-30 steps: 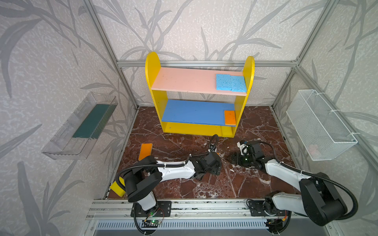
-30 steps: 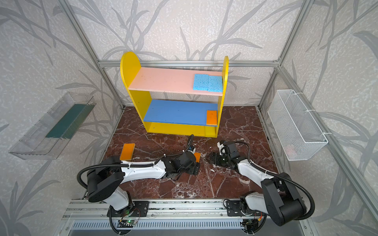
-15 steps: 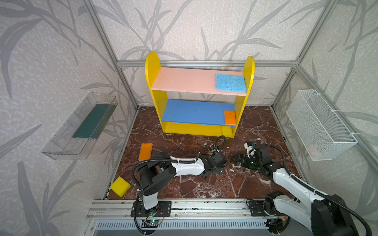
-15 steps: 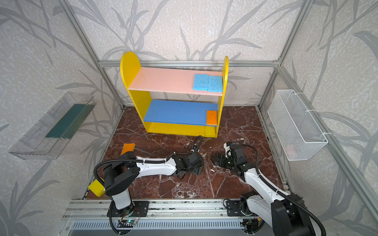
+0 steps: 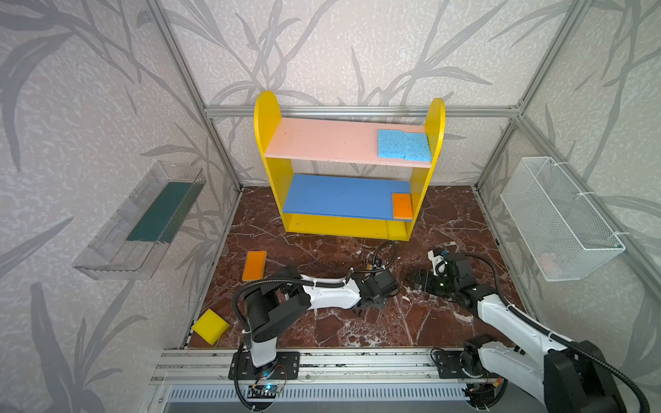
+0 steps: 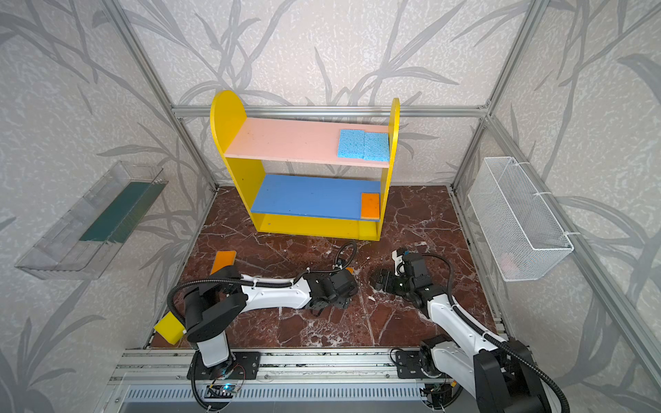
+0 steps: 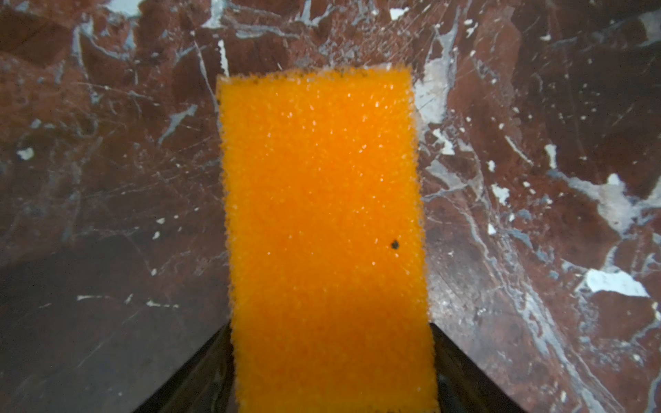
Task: Place and organize the cleaning sponges onto the shelf
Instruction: 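Carry the orange sponge with the left gripper to the blue shelf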
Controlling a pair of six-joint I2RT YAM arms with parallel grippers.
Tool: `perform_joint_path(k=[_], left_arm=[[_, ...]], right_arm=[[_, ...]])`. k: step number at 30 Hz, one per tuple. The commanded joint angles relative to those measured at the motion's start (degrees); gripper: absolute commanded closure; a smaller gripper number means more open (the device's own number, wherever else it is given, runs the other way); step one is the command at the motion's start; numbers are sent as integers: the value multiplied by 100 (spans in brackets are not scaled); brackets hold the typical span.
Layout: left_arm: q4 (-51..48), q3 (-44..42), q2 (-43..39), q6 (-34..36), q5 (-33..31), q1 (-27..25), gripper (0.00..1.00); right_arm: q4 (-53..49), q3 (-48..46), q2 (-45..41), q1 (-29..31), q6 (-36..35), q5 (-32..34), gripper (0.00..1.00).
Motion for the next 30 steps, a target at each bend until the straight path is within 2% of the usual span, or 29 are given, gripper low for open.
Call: perform_joint_path(k=[1, 9, 11, 14, 18, 22, 30], left_arm=[[-141, -56, -5, -181, -128, -55, 26], [50, -199, -310, -208, -190, -72, 29], [-224, -105, -429, -346, -453, -71, 29], [-401, 31, -689, -167, -807, -65, 29], [0, -39, -1120, 170, -1150, -9, 29], [65, 179, -1290, 498, -1056, 276, 30], [194, 1001, -1067, 943, -434, 1179, 31]], right_arm=[[25, -62, -91, -37, 36, 3, 9], [-57, -84, -246, -61, 27, 25, 9], [-72, -88, -276, -81, 27, 25, 9], [-73, -80, -303, -88, 31, 25, 9], [-50, -62, -286, -97, 44, 34, 9], [-22, -62, -286, -126, 53, 41, 9], [208, -123, -140, -143, 123, 3, 9]])
